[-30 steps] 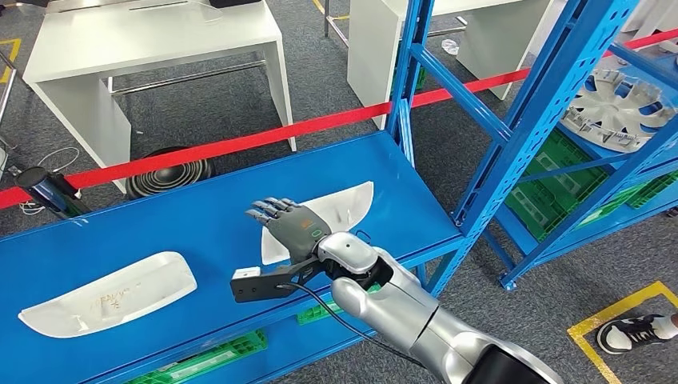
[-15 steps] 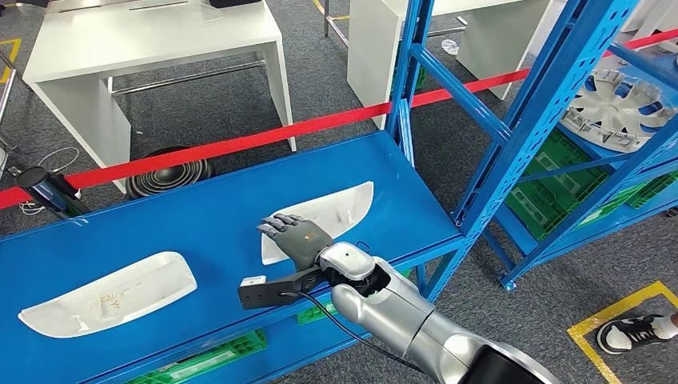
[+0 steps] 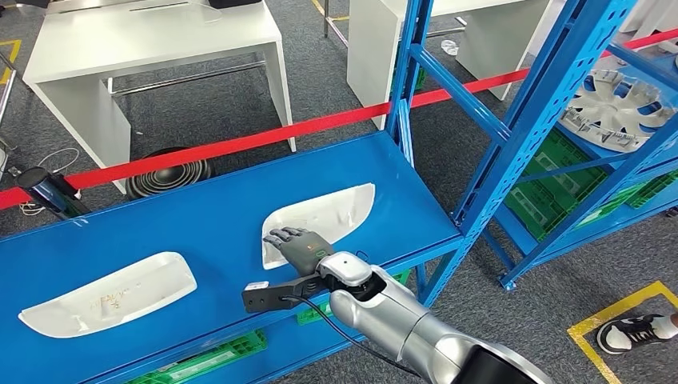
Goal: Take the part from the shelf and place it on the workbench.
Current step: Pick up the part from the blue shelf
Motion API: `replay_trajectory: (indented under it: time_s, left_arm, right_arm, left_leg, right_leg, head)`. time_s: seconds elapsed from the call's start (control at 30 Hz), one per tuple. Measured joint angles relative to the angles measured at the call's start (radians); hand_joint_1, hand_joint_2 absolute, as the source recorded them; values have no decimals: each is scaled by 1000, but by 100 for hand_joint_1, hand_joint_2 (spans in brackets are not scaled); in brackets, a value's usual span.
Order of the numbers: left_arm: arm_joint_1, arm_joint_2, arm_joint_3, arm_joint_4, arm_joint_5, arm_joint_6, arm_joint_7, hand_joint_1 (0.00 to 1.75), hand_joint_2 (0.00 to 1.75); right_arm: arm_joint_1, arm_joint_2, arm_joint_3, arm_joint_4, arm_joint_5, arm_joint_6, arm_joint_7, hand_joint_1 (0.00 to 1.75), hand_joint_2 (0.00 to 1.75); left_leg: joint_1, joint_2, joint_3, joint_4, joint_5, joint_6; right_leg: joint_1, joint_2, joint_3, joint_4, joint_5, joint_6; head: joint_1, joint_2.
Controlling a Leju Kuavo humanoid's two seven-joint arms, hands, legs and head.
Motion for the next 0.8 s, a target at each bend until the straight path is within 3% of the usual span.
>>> replay_trajectory:
  time_s: [0.37, 0.5, 0.8]
  left_arm:
    - [0, -3, 0, 0, -1, -1, -2, 0, 0]
    - [-1, -6, 0, 0, 0, -4, -15, 0, 175]
    - [0, -16, 7, 0, 20, 11, -21, 0, 175]
  right_arm:
    - [-13, 12, 0, 44, 2, -13, 3, 175, 175]
    - [-22, 19, 0, 51, 2, -17, 2, 175, 175]
    - [-24, 27, -1, 65, 7, -31, -4, 175, 175]
  left_leg:
    - [0, 0, 2, 0, 0, 0]
    - [0, 0, 3, 0, 0, 0]
    - [0, 0, 6, 0, 0, 0]
  right_leg:
    - [0, 0, 2, 0, 0, 0]
    - [0, 0, 3, 0, 0, 0]
    - [0, 0, 5, 0, -1, -1]
  head:
    - [0, 0]
    - [0, 0]
    - [0, 0]
